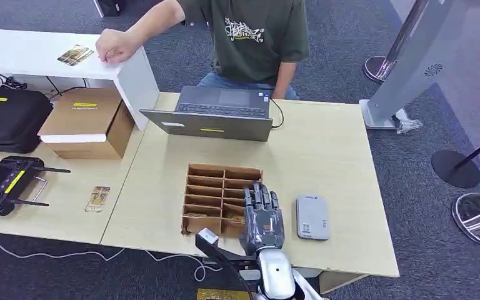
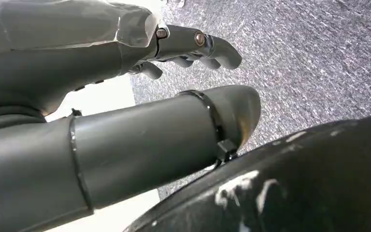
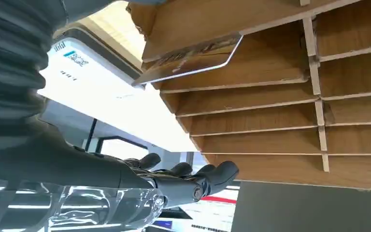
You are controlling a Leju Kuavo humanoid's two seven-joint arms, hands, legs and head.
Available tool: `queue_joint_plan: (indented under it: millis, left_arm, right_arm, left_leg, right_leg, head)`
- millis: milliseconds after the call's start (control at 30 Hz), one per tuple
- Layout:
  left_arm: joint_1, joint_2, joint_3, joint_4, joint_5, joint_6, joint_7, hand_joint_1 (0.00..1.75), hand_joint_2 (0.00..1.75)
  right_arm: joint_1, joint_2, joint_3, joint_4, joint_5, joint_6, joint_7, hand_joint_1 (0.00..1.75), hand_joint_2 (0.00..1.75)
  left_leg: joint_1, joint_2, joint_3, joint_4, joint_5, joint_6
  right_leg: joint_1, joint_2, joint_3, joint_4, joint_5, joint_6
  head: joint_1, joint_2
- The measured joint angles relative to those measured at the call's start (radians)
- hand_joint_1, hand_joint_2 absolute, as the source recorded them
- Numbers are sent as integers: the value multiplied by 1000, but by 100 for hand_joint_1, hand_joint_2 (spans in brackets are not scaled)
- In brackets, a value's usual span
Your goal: Pass the card to the sensor for recognition and then transmit it.
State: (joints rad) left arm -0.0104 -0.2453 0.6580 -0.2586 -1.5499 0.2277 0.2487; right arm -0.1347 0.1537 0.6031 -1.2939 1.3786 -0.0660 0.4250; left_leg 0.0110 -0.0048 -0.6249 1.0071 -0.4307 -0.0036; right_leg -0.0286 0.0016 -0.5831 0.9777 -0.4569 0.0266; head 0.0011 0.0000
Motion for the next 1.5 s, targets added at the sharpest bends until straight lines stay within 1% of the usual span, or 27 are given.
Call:
queue_joint_plan:
  millis: [467, 1233, 1267, 1300, 1333, 1367, 1500]
  left_arm:
    - [-4, 4, 0, 0, 1, -12, 0, 0, 0]
    - [-9, 8, 1, 0, 0, -16, 0, 0, 0]
    - [-9, 8, 1, 0, 0, -16, 0, 0, 0]
    - [-10, 9, 1, 0, 0, -16, 0, 0, 0]
    - [-10, 9, 2, 0, 0, -16, 0, 0, 0]
    - [-10, 9, 2, 0, 0, -17, 0, 0, 0]
    - [-10, 10, 2, 0, 0, -26, 3, 0, 0]
  right_arm:
    - [-1, 0, 0, 0, 4, -10, -12, 0, 175]
    - [-6, 0, 5, 12, 2, -10, -12, 0, 175]
    - [-6, 0, 5, 12, 2, -10, -12, 17, 175]
    - [-6, 0, 5, 12, 2, -10, -12, 44, 175]
    - [-6, 0, 5, 12, 1, -10, -12, 141, 175]
    - [-6, 0, 5, 12, 1, -10, -12, 175, 175]
    - [-6, 0, 5, 12, 1, -10, -12, 175, 175]
  left_leg:
    - [0, 0, 0, 0, 0, 0]
    - [0, 0, 0, 0, 0, 0]
    - [0, 0, 0, 0, 0, 0]
    - [0, 0, 0, 0, 0, 0]
    - [0, 0, 0, 0, 0, 0]
    - [0, 0, 0, 0, 0, 0]
    - [0, 0, 0, 0, 0, 0]
  right_leg:
    - [0, 0, 0, 0, 0, 0]
    - [0, 0, 0, 0, 0, 0]
    - [0, 0, 0, 0, 0, 0]
    - [0, 0, 0, 0, 0, 0]
    - [0, 0, 0, 0, 0, 0]
    - [0, 0, 0, 0, 0, 0]
    - [0, 0, 0, 0, 0, 0]
  head:
    - [0, 0]
    - [0, 0]
    - [0, 0]
    - [0, 0]
    - [0, 0]
    - [0, 0]
    - [0, 0]
